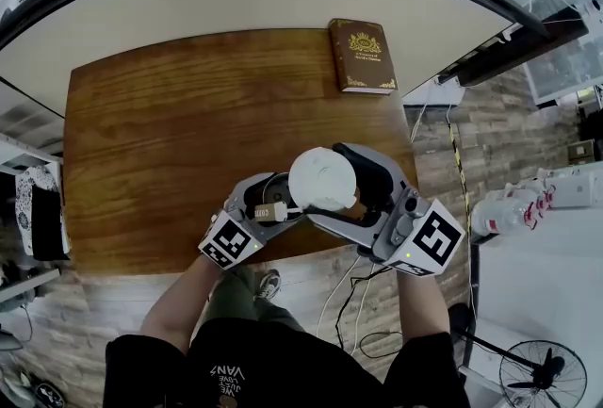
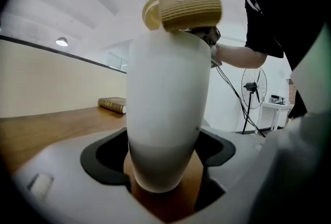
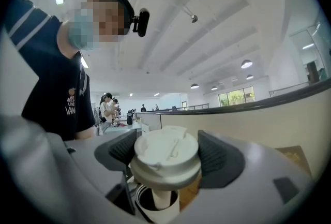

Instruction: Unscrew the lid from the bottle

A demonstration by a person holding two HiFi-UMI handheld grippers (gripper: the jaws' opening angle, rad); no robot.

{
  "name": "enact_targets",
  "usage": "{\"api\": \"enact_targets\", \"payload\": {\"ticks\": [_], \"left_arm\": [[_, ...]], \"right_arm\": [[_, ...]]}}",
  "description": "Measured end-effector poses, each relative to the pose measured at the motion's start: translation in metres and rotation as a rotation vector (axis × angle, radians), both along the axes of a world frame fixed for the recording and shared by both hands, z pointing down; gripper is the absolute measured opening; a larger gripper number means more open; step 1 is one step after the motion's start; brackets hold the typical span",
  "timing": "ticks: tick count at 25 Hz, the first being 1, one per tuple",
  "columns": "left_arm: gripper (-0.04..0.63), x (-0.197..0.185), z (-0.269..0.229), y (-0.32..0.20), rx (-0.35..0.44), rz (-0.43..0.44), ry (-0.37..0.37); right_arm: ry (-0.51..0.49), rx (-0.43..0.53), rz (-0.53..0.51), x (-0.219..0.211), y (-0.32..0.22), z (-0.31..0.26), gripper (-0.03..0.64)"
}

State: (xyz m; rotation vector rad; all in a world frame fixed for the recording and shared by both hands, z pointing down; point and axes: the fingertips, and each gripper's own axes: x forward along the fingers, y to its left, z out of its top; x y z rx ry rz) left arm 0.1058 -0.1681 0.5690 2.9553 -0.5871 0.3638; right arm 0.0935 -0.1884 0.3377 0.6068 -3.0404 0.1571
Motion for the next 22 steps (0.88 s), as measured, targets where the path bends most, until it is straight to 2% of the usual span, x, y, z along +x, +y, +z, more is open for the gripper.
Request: {"api": "enact_targets", "payload": {"ticks": [9, 15, 22], "left_arm": [[0.382, -0.040, -0.013, 0.010, -0.016, -0.137, -0.046], [0.382, -0.071, -0.047, 0.020, 0.031, -0.250, -0.025], [0.382, -0.081, -0.101, 0.039, 0.115, -0.325, 0.031]], "right_arm": [[-0.097, 0.031, 0.134, 0.039, 0.016, -0.049, 0.344], [-0.120, 0.075, 0.184, 0.055, 0.036, -0.072, 0.344], [-0.150, 0.087, 0.227, 0.065, 0.067, -0.083, 0.344]]}}
